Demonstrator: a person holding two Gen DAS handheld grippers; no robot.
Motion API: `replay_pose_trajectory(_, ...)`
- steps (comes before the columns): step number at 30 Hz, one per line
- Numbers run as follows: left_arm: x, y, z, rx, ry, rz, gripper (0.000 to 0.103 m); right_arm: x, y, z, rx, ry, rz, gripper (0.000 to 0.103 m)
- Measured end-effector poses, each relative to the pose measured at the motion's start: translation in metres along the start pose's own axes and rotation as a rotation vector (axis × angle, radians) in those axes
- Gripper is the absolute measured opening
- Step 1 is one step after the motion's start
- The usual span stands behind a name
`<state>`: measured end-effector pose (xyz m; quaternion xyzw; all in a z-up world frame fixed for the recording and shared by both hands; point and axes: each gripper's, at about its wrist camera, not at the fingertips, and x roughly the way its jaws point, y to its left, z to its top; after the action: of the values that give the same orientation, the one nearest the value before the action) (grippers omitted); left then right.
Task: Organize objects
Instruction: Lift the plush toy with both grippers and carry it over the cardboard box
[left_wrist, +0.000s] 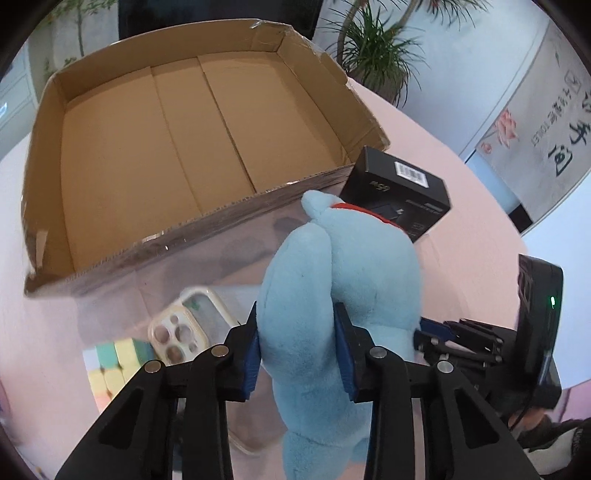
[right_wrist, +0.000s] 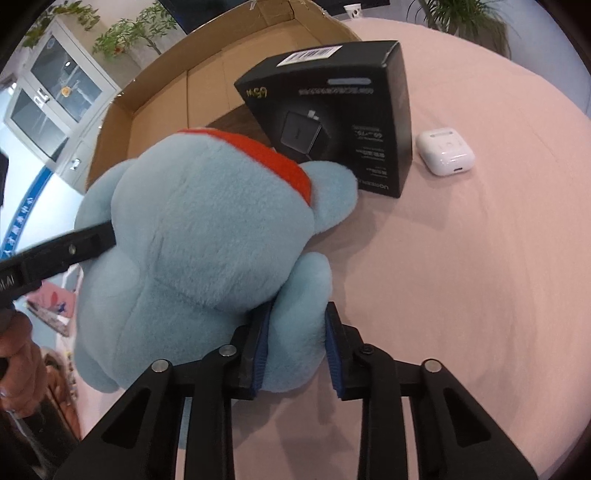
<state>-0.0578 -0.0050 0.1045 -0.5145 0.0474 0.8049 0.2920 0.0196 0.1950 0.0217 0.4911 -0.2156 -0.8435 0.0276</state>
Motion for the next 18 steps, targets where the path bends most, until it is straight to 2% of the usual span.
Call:
replay_pose_trajectory(2, -0.009, -0.004, -0.011, -0.042, 0.013, -0.042, 0.030, -0.016, -0.013, 0.005, 0.010, 0.002, 0.044, 0.020)
replay_pose_trajectory(5, -0.018, -0.015, -0.039, -0.146, 0.053, -0.160, 0.030, -0.054, -0.026, 0.013, -0.023, -0.048, 0.010, 0.020)
replay_pose_trajectory(6, -0.021, -0.017, -0.047, -0.163, 0.058, -0.178, 0.030, -0.065, -0.028, 0.015, -0.041, -0.067, -0.005, 0.016)
replay_pose_trajectory(8, -0.021, -0.025, -0.061, -0.184, 0.035, -0.134, 0.030, -0.080, -0.026, 0.017, -0.083, -0.071, 0.013, 0.016)
replay_pose_trajectory(10, -0.020, -0.028, -0.070, -0.196, 0.014, -0.021, 0.030, -0.077, -0.021, 0.015, -0.122, -0.051, 0.009, 0.016)
replay_pose_trajectory(12, -0.017, -0.024, -0.074, -0.222, 0.014, 0.036, 0.032, -0.063, -0.012, 0.013, -0.175, -0.053, -0.101, 0.016)
replay_pose_trajectory(14, -0.021, -0.016, -0.078, -0.254, 0.019, 0.042, 0.037, -0.058, -0.017, 0.005, -0.196, -0.044, -0.167, 0.016)
replay_pose_trajectory(16, -0.023, -0.008, -0.081, -0.261, 0.017, 0.046, 0.040, -0.056, -0.028, -0.001, -0.172, -0.027, -0.145, 0.023)
replay_pose_trajectory(18, -0.022, -0.006, -0.081, -0.267, 0.015, 0.057, 0.050, -0.058, -0.038, -0.005, -0.118, -0.021, -0.077, 0.023)
